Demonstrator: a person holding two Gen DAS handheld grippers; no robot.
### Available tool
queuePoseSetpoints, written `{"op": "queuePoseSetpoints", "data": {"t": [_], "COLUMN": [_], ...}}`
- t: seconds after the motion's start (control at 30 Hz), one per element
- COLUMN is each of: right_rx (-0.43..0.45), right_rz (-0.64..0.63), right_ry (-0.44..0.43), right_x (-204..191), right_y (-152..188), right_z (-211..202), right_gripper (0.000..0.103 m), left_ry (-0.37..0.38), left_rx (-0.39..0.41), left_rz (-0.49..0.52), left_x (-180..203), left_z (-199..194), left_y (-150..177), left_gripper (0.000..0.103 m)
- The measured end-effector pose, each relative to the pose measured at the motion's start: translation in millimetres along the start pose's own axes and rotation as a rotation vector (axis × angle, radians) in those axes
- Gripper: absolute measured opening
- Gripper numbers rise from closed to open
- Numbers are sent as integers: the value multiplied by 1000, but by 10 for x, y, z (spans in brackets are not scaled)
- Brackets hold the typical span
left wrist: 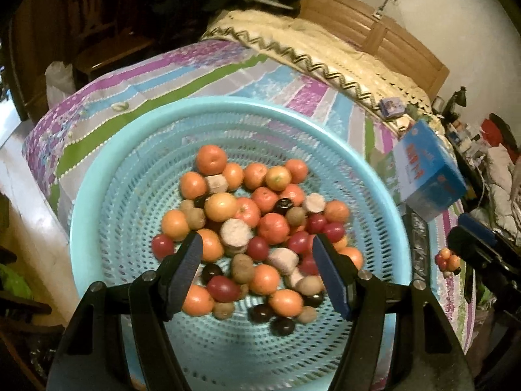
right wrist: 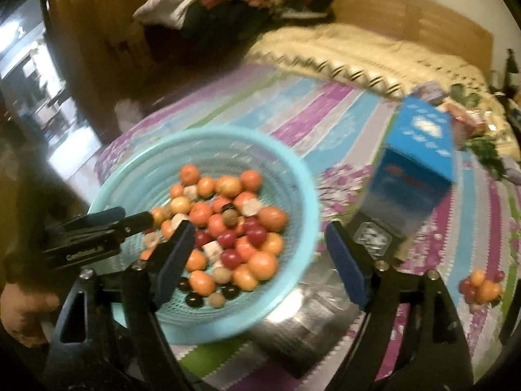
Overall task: Organize fruits
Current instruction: 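Withdraw both open tools from the basket toward the remaining fruit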
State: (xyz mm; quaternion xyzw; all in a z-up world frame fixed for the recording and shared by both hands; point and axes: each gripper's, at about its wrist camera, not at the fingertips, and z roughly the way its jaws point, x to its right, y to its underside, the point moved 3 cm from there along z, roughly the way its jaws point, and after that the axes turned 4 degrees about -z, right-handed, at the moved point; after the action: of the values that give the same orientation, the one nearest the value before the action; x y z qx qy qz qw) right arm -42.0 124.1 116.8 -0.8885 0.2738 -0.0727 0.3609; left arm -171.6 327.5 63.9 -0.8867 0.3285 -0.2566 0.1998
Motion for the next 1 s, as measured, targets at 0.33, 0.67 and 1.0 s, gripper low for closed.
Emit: {"op": "queuePoseSetpoints", "data": {"t": [0.33, 0.67, 1.0], "right_rx": [86, 87, 78], "right_rz": [47, 117, 175], "right_ry": [189, 285, 334], "right_x": [472, 973, 1383], "right_y": [225, 480, 793], "right_z": [-461, -745, -981], "right_gripper": [91, 93, 93], "left_ry": [47, 64, 99], "left_rx": [59, 7, -5], "left_rz": [89, 202, 340], "left_x": [655, 1311, 1990], "left_z": [-183, -136, -123], "left_y": [113, 374, 604], "left_gripper": [83, 83, 83]}}
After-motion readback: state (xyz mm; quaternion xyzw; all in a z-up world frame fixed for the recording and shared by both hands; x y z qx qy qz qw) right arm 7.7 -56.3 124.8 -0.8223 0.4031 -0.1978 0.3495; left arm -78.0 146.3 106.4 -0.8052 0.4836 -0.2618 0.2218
